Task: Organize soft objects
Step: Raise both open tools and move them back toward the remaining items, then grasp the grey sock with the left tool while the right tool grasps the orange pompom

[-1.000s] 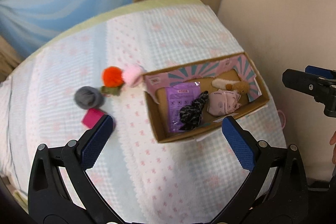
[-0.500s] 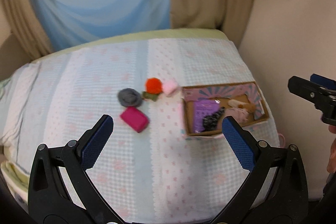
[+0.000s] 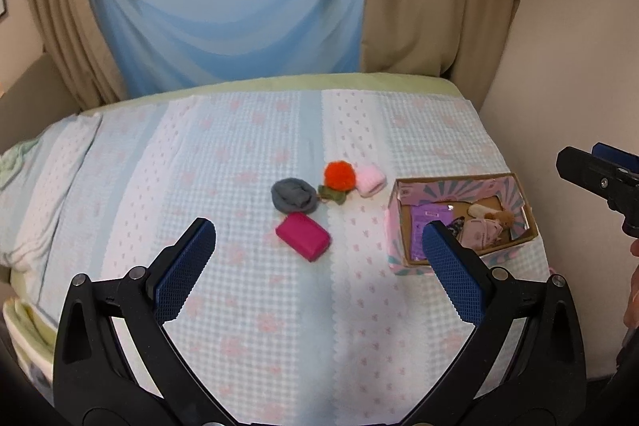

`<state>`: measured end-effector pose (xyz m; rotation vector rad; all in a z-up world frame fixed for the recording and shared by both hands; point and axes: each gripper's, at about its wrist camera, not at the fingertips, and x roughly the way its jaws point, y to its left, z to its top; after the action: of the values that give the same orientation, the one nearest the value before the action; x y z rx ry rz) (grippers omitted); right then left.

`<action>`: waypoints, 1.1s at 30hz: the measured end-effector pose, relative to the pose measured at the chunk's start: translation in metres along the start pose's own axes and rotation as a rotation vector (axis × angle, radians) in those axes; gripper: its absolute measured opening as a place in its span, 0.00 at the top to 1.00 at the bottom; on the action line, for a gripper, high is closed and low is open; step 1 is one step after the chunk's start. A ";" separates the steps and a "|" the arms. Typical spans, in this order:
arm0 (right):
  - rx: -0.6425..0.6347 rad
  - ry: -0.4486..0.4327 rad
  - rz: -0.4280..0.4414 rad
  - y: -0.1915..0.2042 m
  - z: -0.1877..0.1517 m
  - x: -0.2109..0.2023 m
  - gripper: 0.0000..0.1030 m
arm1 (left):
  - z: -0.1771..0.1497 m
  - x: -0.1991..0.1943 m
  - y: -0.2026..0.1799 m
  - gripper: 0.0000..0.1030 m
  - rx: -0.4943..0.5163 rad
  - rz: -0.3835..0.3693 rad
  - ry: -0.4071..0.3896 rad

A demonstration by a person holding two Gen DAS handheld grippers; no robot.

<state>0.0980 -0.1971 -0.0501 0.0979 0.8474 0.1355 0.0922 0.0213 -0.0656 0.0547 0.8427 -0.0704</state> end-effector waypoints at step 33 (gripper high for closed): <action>-0.003 0.148 -0.077 0.077 0.016 0.285 0.00 | -0.008 0.325 0.095 0.00 0.158 -0.221 0.209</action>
<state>0.2905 -0.0763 -0.2399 0.0523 0.9969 0.0719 0.3098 0.1032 -0.3115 0.1187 1.0490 -0.3435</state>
